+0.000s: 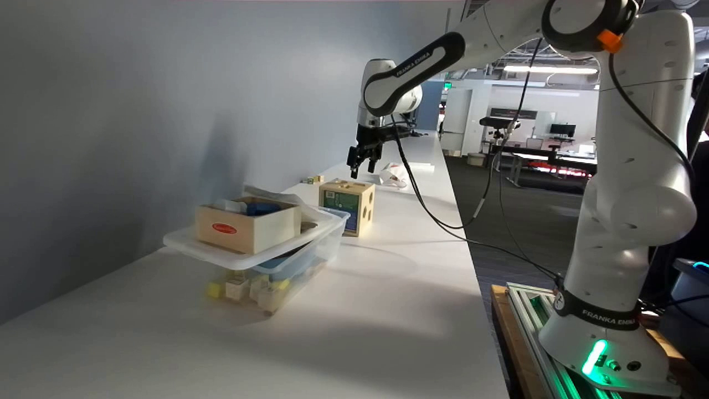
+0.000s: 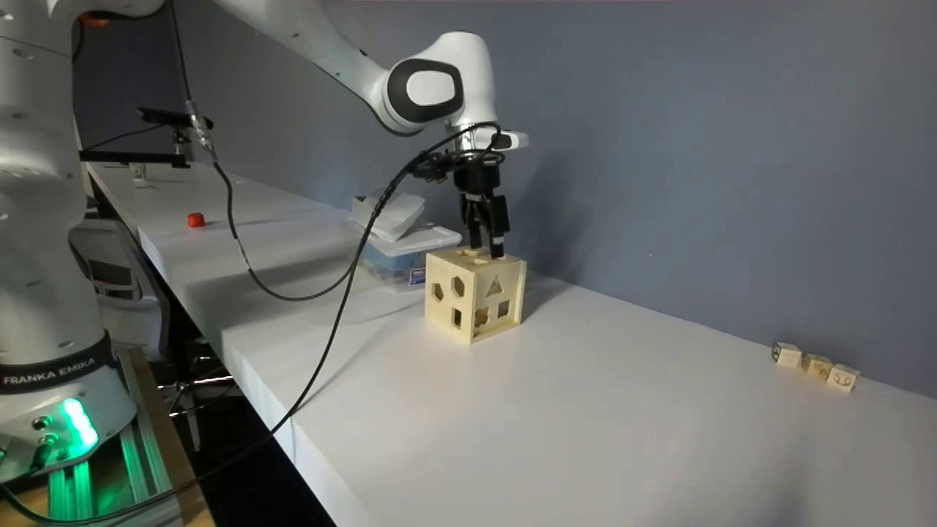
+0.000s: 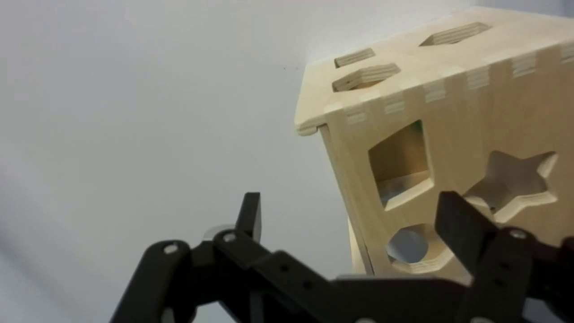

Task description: Move the toy box forward, then turn it upside down

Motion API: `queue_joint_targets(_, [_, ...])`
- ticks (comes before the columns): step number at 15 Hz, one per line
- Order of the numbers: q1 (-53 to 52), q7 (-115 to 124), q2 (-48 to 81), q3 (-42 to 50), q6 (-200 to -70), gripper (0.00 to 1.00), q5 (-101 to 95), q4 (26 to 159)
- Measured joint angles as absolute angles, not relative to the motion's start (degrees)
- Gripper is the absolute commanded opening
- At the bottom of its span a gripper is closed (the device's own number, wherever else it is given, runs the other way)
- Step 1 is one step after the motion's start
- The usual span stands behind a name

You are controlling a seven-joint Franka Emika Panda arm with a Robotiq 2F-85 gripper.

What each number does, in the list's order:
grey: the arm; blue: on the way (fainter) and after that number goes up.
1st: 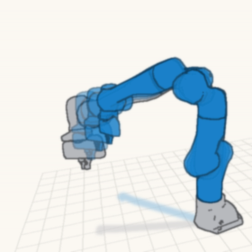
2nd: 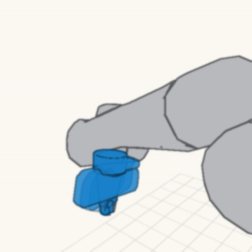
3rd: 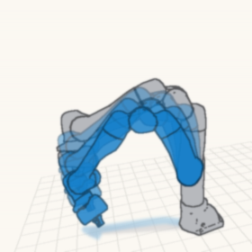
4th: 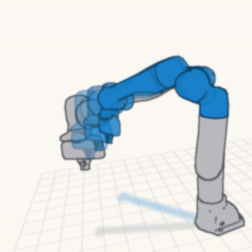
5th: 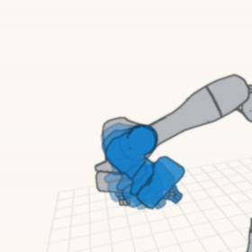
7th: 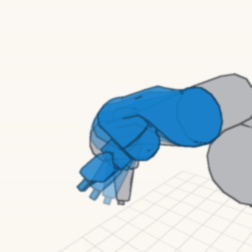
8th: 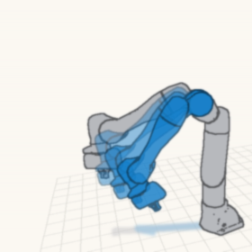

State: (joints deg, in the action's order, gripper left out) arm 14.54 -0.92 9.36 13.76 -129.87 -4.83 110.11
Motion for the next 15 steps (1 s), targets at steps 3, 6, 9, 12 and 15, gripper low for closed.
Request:
queue_joint_targets(3, [14.61,-2.16,9.51,13.75,-129.73,1.0,-4.8,110.95])
queue_joint_targets(6, [14.76,-2.48,9.84,13.87,-129.72,1.0,-4.79,111.7])
queue_joint_targets(9, [14.79,-2.25,9.94,14.13,-130.22,1.0,-4.79,111.97])
queue_joint_targets(12, [14.98,-2.13,9.94,14.57,-130.6,1.0,-4.79,112.02])
queue_joint_targets(15, [15.27,-2.13,9.94,14.88,-130.78,1.0,-4.73,112.03])
